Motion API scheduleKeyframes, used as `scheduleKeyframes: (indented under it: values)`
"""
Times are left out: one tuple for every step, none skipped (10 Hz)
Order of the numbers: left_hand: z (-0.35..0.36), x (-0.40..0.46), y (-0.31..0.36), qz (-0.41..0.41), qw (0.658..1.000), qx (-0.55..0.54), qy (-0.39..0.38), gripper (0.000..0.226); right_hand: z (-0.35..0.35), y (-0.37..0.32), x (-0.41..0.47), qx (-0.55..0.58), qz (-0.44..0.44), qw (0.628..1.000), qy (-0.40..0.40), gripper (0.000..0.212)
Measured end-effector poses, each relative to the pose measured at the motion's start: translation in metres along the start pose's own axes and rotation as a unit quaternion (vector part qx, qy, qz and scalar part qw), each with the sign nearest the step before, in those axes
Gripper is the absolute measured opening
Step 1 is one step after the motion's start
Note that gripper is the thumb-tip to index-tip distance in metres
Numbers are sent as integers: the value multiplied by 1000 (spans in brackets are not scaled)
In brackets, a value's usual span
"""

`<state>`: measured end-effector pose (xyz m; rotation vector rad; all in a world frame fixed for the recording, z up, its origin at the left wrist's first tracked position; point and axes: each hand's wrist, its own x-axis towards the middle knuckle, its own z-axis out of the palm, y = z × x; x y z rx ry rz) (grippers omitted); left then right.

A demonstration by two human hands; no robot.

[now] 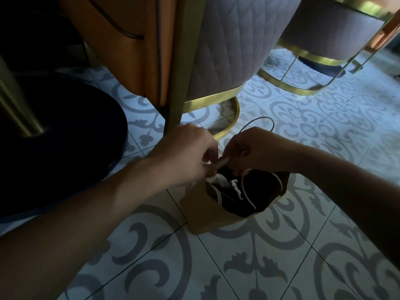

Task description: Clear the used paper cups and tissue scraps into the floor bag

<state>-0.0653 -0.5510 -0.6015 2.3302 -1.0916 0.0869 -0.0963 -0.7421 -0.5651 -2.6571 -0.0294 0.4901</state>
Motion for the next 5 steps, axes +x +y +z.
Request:
scheduleKeyframes:
  values:
    - [-4, -3, -8, -10, 1000, -4, 17, 11, 0, -4, 3, 24, -1, 1000, -16, 9]
    - [-8, -7, -10, -20, 1000, -12, 20, 12, -6, -9, 2, 22, 4, 999, -29, 6]
    - [-11, -10, -10, -35, 999, -20, 21, 13, -11, -16, 1, -17, 1, 1000, -21, 11]
    - [-17, -13, -9, -49, 998, -13, 44, 15, -15, -22, 0, -31, -17, 999, 1, 14]
    - [-24, -17, -10, -59, 997, -11, 49, 17, -18, -33, -1, -52, -35, 998, 19, 17]
